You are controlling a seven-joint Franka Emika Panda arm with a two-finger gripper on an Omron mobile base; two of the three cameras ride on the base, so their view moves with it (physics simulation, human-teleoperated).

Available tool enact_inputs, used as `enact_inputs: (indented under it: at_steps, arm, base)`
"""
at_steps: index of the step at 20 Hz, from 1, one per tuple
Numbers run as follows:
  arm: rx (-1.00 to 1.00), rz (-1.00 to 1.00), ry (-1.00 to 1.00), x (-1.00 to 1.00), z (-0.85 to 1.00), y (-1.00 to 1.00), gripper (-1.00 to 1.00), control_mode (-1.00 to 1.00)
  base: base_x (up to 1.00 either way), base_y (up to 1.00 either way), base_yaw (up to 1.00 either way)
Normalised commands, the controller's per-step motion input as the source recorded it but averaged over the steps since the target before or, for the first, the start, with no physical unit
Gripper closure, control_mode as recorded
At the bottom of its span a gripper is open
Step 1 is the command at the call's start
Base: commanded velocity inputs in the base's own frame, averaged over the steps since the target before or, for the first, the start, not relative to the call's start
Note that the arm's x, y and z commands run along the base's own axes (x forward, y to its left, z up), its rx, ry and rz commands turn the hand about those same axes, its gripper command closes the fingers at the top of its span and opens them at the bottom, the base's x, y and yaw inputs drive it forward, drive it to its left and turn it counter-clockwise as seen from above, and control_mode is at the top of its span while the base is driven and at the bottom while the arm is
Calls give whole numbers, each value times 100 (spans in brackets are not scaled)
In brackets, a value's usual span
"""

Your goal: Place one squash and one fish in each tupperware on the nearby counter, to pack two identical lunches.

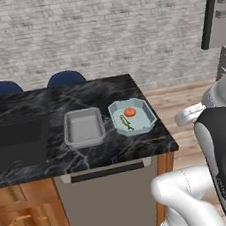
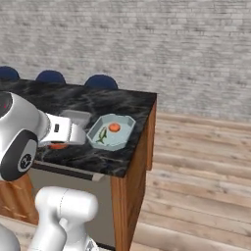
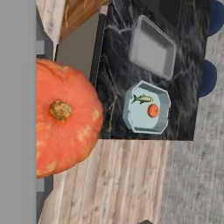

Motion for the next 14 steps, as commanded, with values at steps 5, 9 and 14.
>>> enact_inputs:
  at_steps: [5,9,14]
  arm:
    - [0,0,0,0,0,0,100,100]
    - [0,0,0,0,0,0,100,100]
    - [0,0,0,0,0,0,100,100]
  base:
    - [-1,100,-1]
    - [5,91,-5]
    - [37,13,-6]
